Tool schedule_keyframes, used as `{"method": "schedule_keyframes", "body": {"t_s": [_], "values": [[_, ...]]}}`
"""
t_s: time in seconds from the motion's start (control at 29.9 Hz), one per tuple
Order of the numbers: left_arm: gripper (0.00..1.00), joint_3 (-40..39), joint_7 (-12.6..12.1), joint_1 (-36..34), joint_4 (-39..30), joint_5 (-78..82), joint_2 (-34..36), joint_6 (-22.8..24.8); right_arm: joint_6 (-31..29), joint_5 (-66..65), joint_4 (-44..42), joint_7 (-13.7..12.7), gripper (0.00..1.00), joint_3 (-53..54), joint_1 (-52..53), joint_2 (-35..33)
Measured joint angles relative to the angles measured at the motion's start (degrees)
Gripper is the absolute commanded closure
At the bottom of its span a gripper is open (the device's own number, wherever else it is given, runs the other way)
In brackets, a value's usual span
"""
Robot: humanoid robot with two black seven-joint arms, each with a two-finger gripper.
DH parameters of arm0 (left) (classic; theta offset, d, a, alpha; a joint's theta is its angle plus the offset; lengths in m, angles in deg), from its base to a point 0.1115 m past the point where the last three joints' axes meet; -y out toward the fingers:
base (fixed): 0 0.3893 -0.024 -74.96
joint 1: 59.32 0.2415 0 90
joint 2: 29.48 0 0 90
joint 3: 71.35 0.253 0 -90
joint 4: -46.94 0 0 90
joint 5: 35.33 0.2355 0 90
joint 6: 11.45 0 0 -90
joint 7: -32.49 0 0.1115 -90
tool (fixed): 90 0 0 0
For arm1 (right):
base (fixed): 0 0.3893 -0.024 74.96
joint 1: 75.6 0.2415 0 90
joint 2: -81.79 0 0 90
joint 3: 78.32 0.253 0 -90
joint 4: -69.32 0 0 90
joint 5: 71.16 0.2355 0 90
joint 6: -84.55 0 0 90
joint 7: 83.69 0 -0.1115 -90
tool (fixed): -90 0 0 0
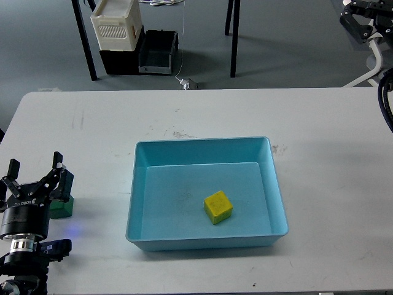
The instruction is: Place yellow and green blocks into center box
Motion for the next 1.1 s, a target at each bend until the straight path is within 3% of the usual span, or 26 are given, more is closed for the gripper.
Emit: {"method": "schedule_keyframes", "body": {"t_s": [0.13, 0.33, 0.47, 0.67, 0.74, 0.9, 0.97, 1.1], "values": [[0.00, -0.4, -0.2, -0.3, -2.2, -0.1, 0.0, 0.0, 4.5, 0.0, 8.2, 0.2, 0.00, 6.1, -9.6, -0.1], [0.00, -0.7, 0.4, 0.0, -4.2, -0.1, 0.0, 0.0, 5.6, 1.6, 18.2, 0.5, 0.00, 10.9, -24.9, 1.3], [0.00, -0.7, 0.5, -0.1, -4.9, -0.2, 0.0, 0.0, 5.6, 4.3, 23.1, 0.5, 0.00, 14.4, -35.3, 6.9], [0.00, -1.1, 0.9, -0.7, -5.6, -0.2, 0.0, 0.0, 5.3, 4.8, 25.0, 0.5, 0.00, 17.7, -40.8, 14.5], [0.00, -1.8, 2.9, -1.6, -5.6, -0.2, 0.0, 0.0, 5.3, 4.8, 25.4, 0.5, 0.00, 17.7, -42.3, 15.1], [0.00, -7.6, 12.6, -5.7, -5.7, -0.2, 0.0, 0.0, 5.3, 4.6, 26.0, 0.5, 0.00, 16.0, -44.0, 15.4], [0.00, -10.8, 13.8, -7.9, -5.2, -0.1, 0.0, 0.0, 5.4, 4.6, 26.2, 0.5, 0.00, 15.7, -44.1, 15.4], [0.00, -16.4, 13.9, -14.1, -1.9, -0.3, 3.9, 0.0, 5.7, 4.5, 26.9, 0.5, 0.00, 14.7, -44.2, 15.4]]}}
